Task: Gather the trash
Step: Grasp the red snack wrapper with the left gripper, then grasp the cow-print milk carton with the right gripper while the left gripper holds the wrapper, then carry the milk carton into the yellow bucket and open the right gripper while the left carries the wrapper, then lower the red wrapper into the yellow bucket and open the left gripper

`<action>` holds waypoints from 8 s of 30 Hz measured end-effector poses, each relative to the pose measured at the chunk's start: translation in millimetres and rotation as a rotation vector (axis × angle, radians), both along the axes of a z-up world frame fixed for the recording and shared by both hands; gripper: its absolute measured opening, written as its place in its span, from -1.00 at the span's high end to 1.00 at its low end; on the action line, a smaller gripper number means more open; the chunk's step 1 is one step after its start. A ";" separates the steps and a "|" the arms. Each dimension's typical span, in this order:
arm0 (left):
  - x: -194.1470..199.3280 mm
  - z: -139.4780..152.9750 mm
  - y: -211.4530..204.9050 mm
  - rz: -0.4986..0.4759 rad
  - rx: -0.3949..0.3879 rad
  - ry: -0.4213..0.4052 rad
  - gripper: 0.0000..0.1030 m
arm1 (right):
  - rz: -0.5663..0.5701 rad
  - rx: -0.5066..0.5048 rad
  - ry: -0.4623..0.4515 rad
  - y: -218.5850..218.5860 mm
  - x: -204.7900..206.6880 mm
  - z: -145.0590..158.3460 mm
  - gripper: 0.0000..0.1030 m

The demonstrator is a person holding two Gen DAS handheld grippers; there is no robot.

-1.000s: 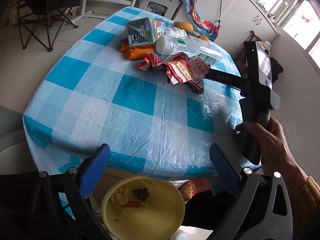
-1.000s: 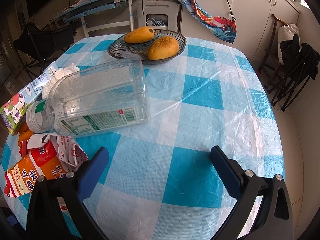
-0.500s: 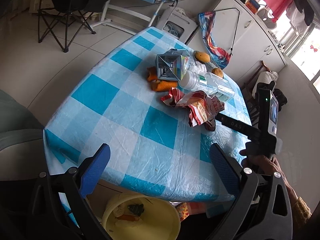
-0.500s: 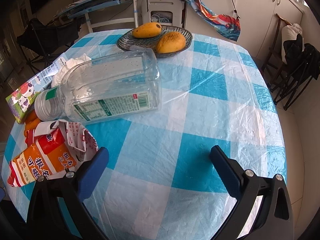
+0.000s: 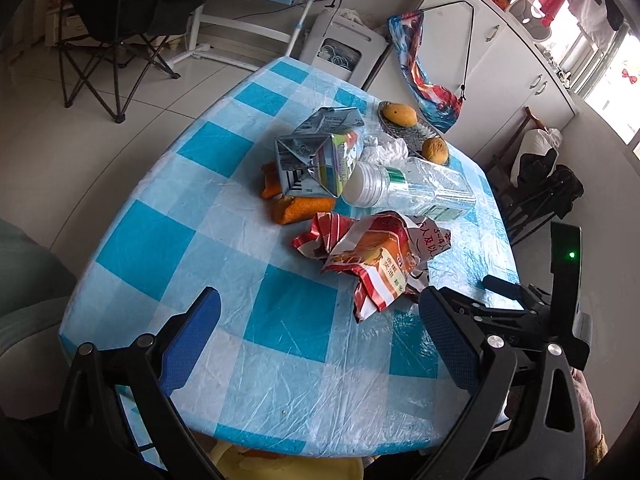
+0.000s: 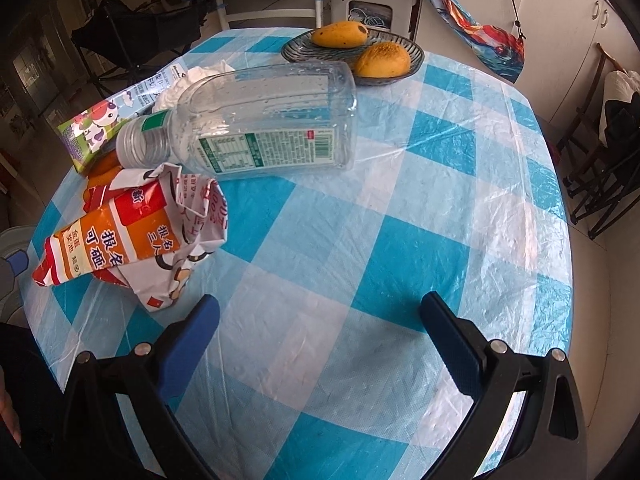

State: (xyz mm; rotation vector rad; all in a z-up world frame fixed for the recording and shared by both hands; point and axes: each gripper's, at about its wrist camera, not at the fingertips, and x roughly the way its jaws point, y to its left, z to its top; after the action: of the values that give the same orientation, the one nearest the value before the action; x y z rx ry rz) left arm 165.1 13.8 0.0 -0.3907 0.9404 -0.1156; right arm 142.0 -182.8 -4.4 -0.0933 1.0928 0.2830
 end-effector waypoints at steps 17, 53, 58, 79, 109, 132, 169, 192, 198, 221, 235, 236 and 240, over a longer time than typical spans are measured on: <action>24.3 -20.1 -20.6 -0.125 -0.026 -0.018 0.38 | -0.032 0.069 -0.095 -7.1 8.6 26.8 -0.87; -27.3 -29.1 13.5 -0.126 -0.081 0.032 0.86 | 0.025 0.767 -0.045 54.6 21.8 56.4 -0.88; -28.5 -30.5 31.1 -0.051 -0.128 0.053 0.80 | 0.026 0.672 0.090 109.2 44.3 39.7 -0.87; -30.3 -17.3 51.9 0.063 -0.128 -0.034 -0.18 | -0.072 0.764 0.198 87.3 40.0 15.4 -0.38; -21.4 -32.7 7.5 -0.109 -0.078 0.013 -0.15 | -0.012 0.960 0.272 93.3 -4.0 -6.7 -0.56; -22.4 -29.8 17.7 -0.090 -0.102 0.028 0.27 | -0.174 0.891 0.229 117.5 70.2 25.3 -0.63; -42.4 -32.8 36.6 -0.064 -0.201 0.064 0.28 | 0.274 0.408 0.277 173.8 37.4 28.2 -0.55; -40.7 -30.8 39.0 -0.065 -0.248 0.031 0.28 | 0.097 0.633 -0.033 68.2 -35.2 73.1 0.40; -48.0 -19.7 44.5 -0.041 -0.269 -0.029 0.29 | -0.031 0.630 -0.051 31.0 -94.3 57.5 0.40; -117.1 6.3 50.2 -0.111 -0.194 -0.103 0.29 | 0.067 0.431 0.152 83.8 -187.4 -19.1 -0.13; -164.4 -11.5 -8.2 -0.382 0.075 0.011 0.29 | -0.190 0.548 -0.122 20.3 -201.3 15.7 -0.33; -167.5 -15.1 -14.7 -0.419 0.098 0.031 0.28 | -0.195 0.549 -0.124 18.8 -200.8 15.5 -0.35; -177.8 -34.8 -41.5 -0.553 0.197 0.122 0.19 | -0.202 0.543 -0.122 16.3 -199.2 15.3 -0.37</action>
State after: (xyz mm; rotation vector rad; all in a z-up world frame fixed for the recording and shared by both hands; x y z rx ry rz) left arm -12.6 -27.7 -34.8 0.0536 1.1516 -0.5031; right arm -57.2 -166.5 10.9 0.4758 0.8652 0.3780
